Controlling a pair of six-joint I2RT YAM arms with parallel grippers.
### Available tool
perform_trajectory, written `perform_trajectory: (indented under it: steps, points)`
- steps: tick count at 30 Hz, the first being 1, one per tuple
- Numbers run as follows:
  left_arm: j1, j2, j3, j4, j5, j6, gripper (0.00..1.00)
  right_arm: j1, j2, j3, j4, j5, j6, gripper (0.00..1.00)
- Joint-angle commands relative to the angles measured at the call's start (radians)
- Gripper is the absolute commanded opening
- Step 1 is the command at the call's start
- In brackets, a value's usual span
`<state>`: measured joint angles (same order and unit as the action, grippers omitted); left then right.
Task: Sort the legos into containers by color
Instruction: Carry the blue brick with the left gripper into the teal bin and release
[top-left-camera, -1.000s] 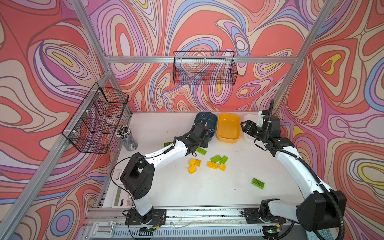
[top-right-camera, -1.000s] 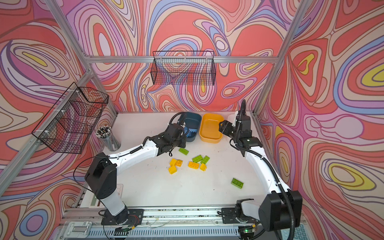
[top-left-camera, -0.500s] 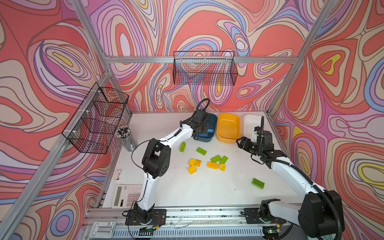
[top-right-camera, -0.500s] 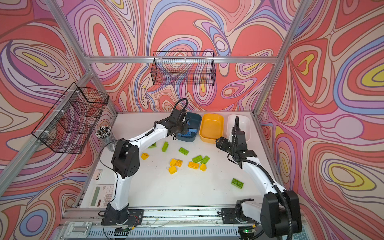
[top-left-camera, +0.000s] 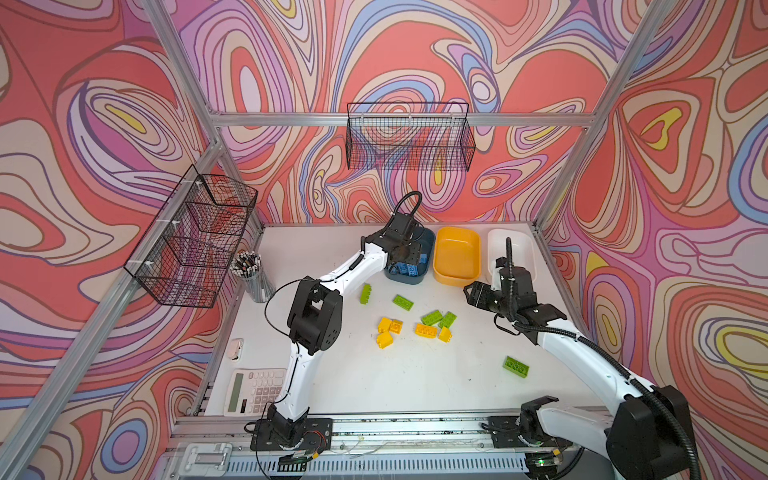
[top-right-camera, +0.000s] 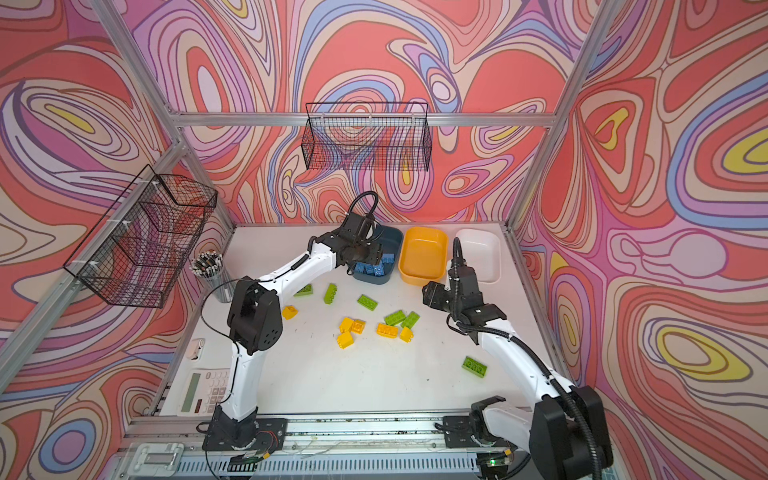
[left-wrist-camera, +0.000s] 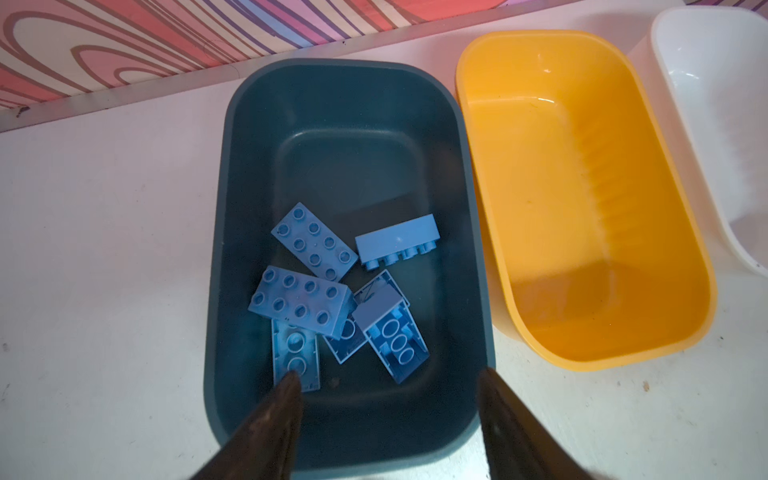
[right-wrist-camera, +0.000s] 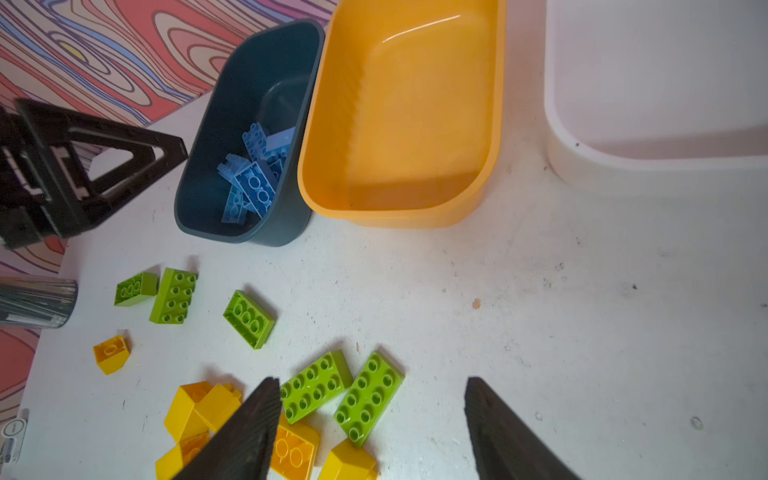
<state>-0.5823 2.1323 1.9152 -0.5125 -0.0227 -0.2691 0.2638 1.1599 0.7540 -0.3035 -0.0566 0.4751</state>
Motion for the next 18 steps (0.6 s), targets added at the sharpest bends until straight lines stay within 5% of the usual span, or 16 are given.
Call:
perform_trajectory:
  steps: [1, 12, 14, 18]
  points:
    - [0.004, -0.176, -0.041, -0.040, 0.006, 0.021, 0.69, 0.011, -0.039, 0.000, -0.079, 0.088, -0.005, 0.74]
    - [0.004, -0.806, -0.563, -0.071, 0.030, -0.031, 0.74, 0.011, -0.142, 0.044, -0.453, 0.209, 0.092, 0.84]
    - [0.004, -0.918, -0.656, -0.090, 0.024, -0.032, 0.75, 0.011, -0.142, 0.064, -0.512, 0.245, 0.173, 0.94]
    - [0.004, -1.094, -0.769, -0.163, 0.012, -0.011, 0.77, 0.006, -0.110, 0.030, -0.604, 0.269, 0.313, 0.96]
